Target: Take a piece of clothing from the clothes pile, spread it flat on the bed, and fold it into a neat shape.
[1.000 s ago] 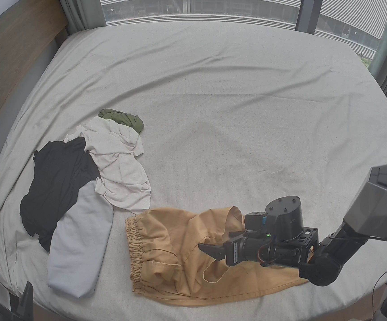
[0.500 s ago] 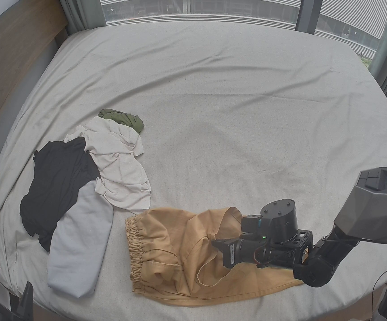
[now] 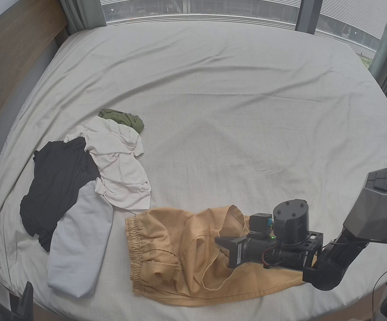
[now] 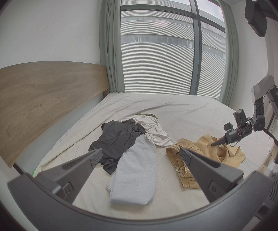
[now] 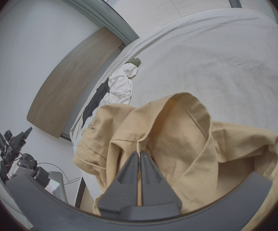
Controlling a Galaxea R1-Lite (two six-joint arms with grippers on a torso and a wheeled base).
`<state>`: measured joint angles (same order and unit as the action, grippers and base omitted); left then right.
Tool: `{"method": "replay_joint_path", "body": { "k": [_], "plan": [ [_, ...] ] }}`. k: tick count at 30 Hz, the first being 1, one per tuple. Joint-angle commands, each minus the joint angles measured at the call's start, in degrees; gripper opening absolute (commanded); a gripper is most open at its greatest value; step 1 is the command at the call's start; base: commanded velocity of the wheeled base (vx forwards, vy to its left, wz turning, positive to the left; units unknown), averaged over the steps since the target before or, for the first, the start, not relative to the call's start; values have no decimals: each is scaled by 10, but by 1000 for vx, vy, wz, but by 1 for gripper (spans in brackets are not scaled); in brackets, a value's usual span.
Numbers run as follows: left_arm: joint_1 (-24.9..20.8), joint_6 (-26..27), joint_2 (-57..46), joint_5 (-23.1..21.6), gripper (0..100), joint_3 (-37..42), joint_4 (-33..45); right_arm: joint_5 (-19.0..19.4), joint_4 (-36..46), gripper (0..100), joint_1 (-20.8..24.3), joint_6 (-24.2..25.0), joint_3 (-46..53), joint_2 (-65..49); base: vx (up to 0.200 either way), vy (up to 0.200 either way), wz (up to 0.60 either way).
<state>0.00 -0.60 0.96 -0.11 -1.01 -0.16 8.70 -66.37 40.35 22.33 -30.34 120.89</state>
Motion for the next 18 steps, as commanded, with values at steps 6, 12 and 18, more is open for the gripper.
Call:
{"method": "replay_joint_path", "body": {
  "k": [6,12,18],
  "plan": [
    [0,-1,-10,0,100,10,0,33,-60,0,-12,7,74,-54,0,0,0],
    [0,-1,-10,-1,100,10,0,69,-111,0,-28,25,112,-62,0,0,0],
    [0,0,-10,-1,100,10,0,130,-188,0,-61,54,153,-57,0,0,0]
  ]
}}
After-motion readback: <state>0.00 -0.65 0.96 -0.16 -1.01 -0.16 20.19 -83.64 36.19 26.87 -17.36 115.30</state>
